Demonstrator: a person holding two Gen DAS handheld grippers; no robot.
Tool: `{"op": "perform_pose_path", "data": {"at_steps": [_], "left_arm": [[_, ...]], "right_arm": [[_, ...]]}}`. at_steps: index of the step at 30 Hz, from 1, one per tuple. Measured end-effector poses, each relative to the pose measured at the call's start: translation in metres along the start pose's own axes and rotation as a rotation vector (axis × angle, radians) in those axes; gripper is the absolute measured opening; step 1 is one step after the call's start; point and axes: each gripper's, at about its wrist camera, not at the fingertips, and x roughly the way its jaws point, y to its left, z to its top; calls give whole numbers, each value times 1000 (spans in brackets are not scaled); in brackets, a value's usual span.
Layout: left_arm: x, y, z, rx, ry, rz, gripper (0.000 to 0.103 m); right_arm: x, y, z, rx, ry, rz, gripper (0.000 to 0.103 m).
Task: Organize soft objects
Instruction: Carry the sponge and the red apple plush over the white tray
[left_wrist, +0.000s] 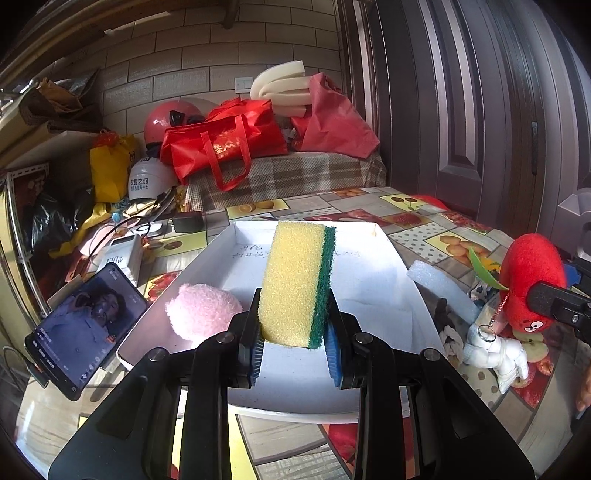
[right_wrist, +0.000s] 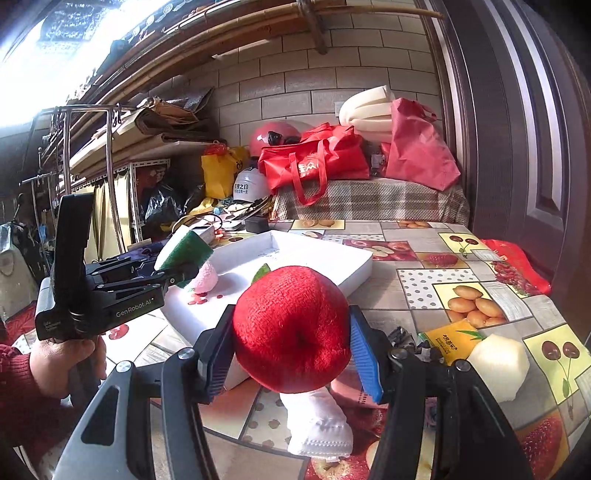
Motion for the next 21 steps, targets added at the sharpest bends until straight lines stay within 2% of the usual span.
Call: {"op": "perform_pose_path", "data": {"at_steps": [15, 21], "left_arm": [[15, 11, 7, -13, -4, 34, 27], [31, 25, 13, -60, 11, 54, 27]], "right_arm": [[41, 38, 5, -59, 35, 16, 58], [59, 51, 10, -77, 43, 30, 58]]}}
